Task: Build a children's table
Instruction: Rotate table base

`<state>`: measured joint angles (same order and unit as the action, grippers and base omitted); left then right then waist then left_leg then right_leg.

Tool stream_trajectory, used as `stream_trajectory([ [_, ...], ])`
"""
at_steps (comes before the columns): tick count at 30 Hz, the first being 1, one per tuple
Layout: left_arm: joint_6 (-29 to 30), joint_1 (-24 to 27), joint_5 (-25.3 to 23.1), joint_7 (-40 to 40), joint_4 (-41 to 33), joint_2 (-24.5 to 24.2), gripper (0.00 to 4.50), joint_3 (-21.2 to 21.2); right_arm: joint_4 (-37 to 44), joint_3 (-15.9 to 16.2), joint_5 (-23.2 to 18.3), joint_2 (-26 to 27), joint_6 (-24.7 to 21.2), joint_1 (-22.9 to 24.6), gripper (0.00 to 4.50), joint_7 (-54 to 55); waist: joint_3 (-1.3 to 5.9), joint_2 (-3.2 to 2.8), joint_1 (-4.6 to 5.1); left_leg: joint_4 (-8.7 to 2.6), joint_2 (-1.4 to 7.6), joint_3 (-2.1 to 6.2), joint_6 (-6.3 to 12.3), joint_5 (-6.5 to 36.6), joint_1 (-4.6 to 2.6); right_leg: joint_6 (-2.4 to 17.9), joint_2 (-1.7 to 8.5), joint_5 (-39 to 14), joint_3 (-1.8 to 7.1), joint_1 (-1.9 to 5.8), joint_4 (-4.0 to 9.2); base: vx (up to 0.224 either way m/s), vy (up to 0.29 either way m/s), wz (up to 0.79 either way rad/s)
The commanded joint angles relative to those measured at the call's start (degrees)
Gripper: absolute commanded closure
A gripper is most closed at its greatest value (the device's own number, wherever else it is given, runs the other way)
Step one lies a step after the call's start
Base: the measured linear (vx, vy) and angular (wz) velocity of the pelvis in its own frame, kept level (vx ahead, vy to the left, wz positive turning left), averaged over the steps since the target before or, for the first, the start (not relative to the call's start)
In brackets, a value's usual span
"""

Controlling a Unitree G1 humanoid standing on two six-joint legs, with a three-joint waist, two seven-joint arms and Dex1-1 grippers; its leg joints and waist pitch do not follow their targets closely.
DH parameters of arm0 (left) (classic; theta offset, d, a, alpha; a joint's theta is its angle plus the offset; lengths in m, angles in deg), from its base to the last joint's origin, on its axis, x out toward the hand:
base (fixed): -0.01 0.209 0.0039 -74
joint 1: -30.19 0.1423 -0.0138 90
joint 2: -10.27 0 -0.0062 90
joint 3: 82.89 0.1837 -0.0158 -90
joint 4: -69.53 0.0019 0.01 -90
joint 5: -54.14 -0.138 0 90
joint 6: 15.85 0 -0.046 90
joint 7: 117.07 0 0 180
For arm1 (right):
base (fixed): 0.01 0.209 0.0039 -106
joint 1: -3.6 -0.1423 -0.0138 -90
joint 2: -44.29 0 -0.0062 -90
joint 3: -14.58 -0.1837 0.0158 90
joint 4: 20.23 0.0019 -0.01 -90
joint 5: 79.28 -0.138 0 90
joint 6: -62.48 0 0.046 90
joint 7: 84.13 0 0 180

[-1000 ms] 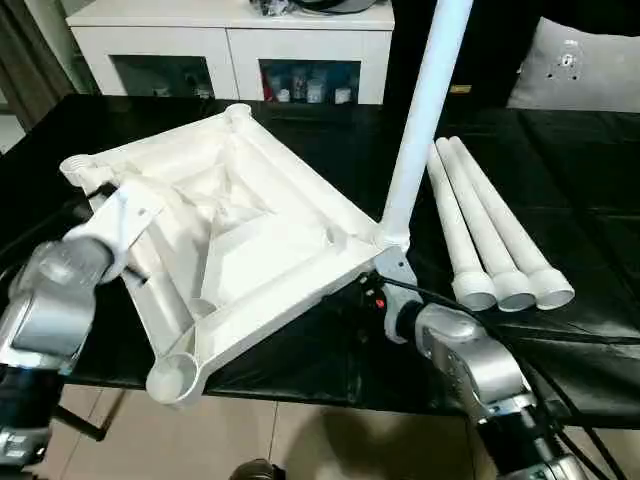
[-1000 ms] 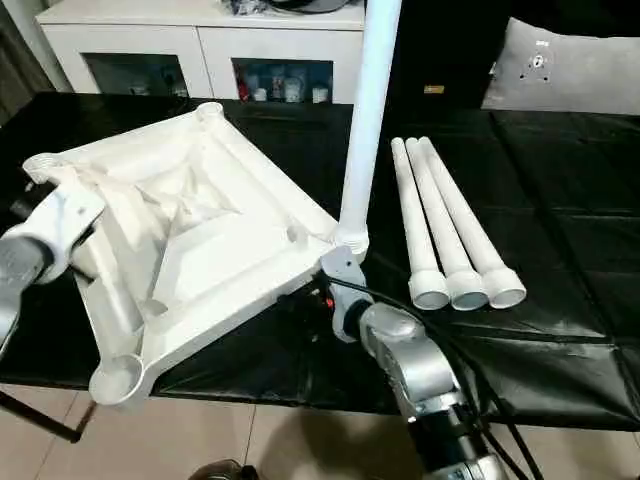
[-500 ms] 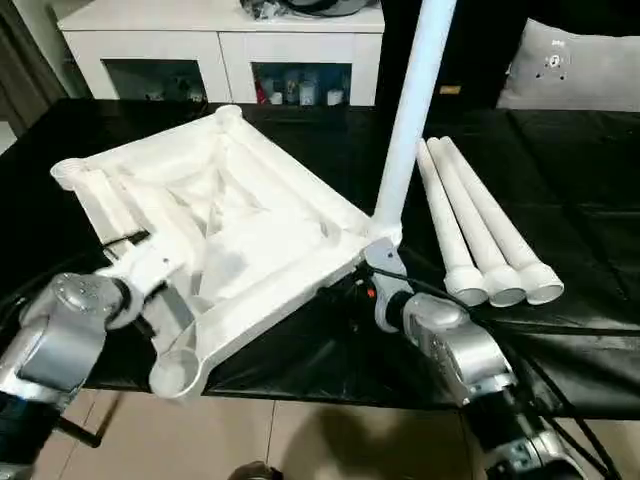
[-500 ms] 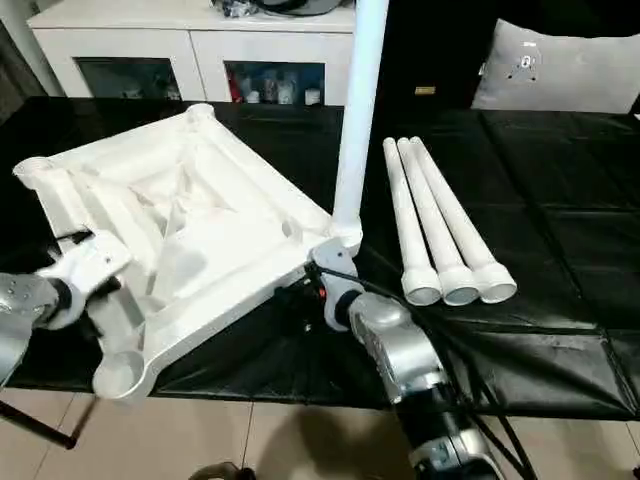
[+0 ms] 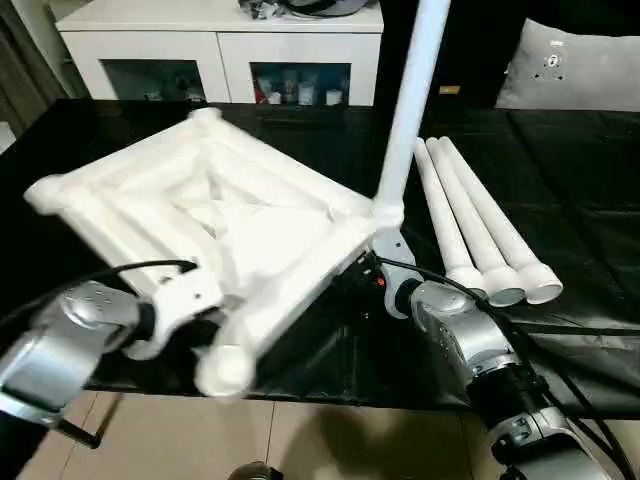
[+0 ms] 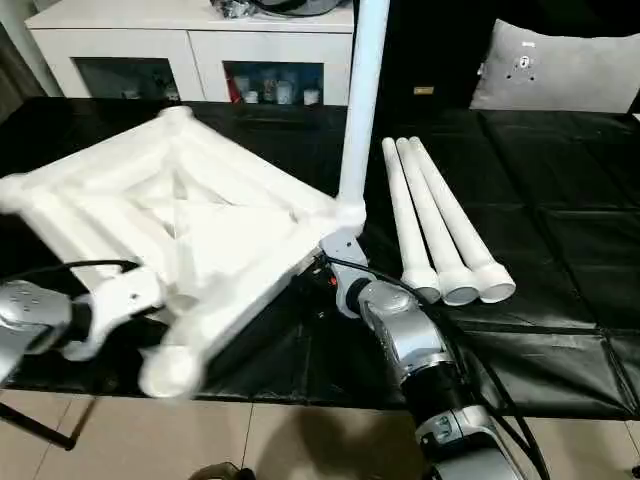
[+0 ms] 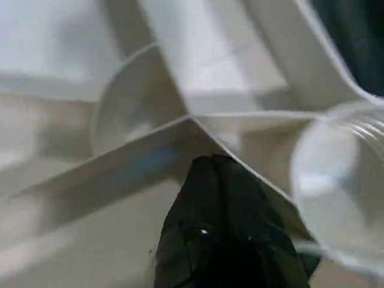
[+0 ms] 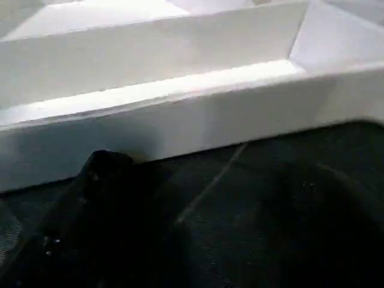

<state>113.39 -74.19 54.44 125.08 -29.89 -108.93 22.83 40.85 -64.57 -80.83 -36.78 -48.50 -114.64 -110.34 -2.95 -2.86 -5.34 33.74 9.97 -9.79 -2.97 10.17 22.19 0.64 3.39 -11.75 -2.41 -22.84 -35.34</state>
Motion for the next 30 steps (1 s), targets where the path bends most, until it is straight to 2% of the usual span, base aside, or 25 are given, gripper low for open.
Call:
stream_trajectory([
  [1, -2.0, -1.4, 2.0, 1.2, -0.4, 2.5, 4.47, 1.7, -1.0, -0.4, 0.1, 0.0, 0.6, -1.4, 0.00, -0.2, 3.60, -0.57, 0.01, -4.23, 2.56, 1.08, -1.73, 11.1, -1.23, 12.2, 4.36, -3.4, 2.50, 2.40, 3.39, 0.000, 0.000, 0.00],
  [6, -4.4, -4.4, 1.7, -0.8, 3.4, 8.5, 4.47, 4.0, -2.0, -0.6, 0.2, -0.5, 0.9, -2.1, 0.00, -0.8, 3.73, -0.21, 0.09, -3.98, 2.52, 0.96, -1.23, 10.2, -1.19, 12.1, 4.39, -3.8, 2.55, 2.68, 3.44, 0.000, 0.000, 0.00],
  [11, -5.0, -7.0, 0.8, -3.0, 5.9, 15.7, 4.47, 8.0, -2.8, 0.1, 0.6, -0.6, 2.0, -2.5, 0.00, -1.7, 3.94, 0.09, 0.13, -3.55, 2.43, 0.79, 0.08, 7.3, -1.01, 12.7, 4.31, -0.6, 2.46, 2.93, 3.24, 0.000, 0.000, 0.00],
  [13, -5.4, -7.6, 0.6, -3.7, 6.6, 17.7, 4.47, 8.5, -3.0, 0.1, 0.6, -0.5, 2.0, -2.6, 0.00, -1.8, 3.96, 0.16, 0.07, -3.50, 2.47, 0.88, 0.38, 7.0, -0.87, 12.8, 4.47, -0.8, 2.43, 3.16, 3.22, 0.000, 0.000, 0.00],
  [16, -7.4, -8.8, -0.3, -6.4, 9.1, 21.1, 4.47, 8.8, -3.2, 0.1, 0.6, -0.4, 1.9, -2.8, 0.00, -2.4, 3.92, 0.34, 0.21, -3.42, 2.50, 0.81, 0.87, 7.5, -0.96, 12.7, 4.39, -2.5, 2.44, 3.04, 3.48, 0.000, 0.000, 0.00],
  [20, -11.5, -11.0, -3.9, -14.3, 15.5, 24.3, 4.47, 7.7, -2.7, 0.1, 0.9, -0.6, 1.1, -2.9, 0.00, -2.9, 3.79, 0.41, 0.31, -3.44, 2.55, 0.88, 0.68, 9.1, -0.90, 12.1, 4.39, -5.3, 2.44, 3.01, 3.76, 0.000, 0.000, 0.00],
  [22, -13.9, -12.4, -5.5, -19.0, 19.6, 25.5, 4.47, 6.1, -1.0, -1.0, -0.4, -0.8, -1.3, -2.6, 0.00, -3.7, 3.73, 0.58, 0.31, -3.42, 2.45, 0.91, 0.60, 10.0, -0.89, 11.3, 4.36, -7.4, 2.49, 3.01, 3.97, 0.000, 0.000, 0.00],
  [25, -16.7, -13.2, -6.5, -22.2, 22.0, 26.0, 4.47, 4.9, 0.1, -2.0, -1.0, -0.8, -1.5, -2.5, 0.00, -3.3, 3.81, 0.65, 0.19, -3.43, 2.58, 0.98, 0.51, 10.3, -0.94, 10.8, 4.48, -8.2, 2.52, 2.89, 3.96, 0.000, 0.000, 0.00],
  [27, -18.0, -13.6, -6.9, -23.6, 23.0, 26.1, 4.47, 4.4, 0.7, -2.1, -0.7, -1.0, -1.0, -2.4, 0.00, -2.9, 3.93, 0.77, 0.09, -3.35, 2.59, 0.96, 0.64, 9.6, -0.89, 10.9, 4.53, -7.6, 2.52, 2.88, 3.92, 0.000, 0.000, 0.00],
  [28, -18.4, -13.7, -7.0, -24.2, 23.4, 26.2, 4.28, 4.2, 1.0, -2.2, -0.9, -1.0, -0.9, -2.4, 0.00, -2.8, 4.04, 0.69, 0.04, -3.30, 2.61, 1.01, 0.72, 8.7, -0.80, 11.0, 4.47, -6.2, 2.46, 2.93, 3.66, 0.000, 0.000, 0.00],
  [29, -19.7, -14.4, -6.7, -26.4, 24.9, 26.8, 4.17, 2.4, 3.2, -2.9, -0.7, -1.4, 0.4, -2.1, 0.00, -1.7, 4.04, 0.85, 0.01, -3.23, 2.58, 0.96, 1.07, 8.0, -0.74, 11.1, 4.41, -5.0, 2.46, 2.86, 3.58, 0.000, 0.000, 0.00],
  [30, -19.7, -14.4, -6.7, -26.4, 24.9, 26.8, 4.17, 2.4, 3.2, -2.9, -0.7, -1.4, 0.4, -2.1, 0.00, -1.7, 4.08, 0.84, -0.05, -3.12, 2.53, 0.89, 1.17, 7.5, -0.73, 11.1, 4.36, -4.2, 2.46, 2.88, 3.51, 0.000, 0.000, 0.00],
])
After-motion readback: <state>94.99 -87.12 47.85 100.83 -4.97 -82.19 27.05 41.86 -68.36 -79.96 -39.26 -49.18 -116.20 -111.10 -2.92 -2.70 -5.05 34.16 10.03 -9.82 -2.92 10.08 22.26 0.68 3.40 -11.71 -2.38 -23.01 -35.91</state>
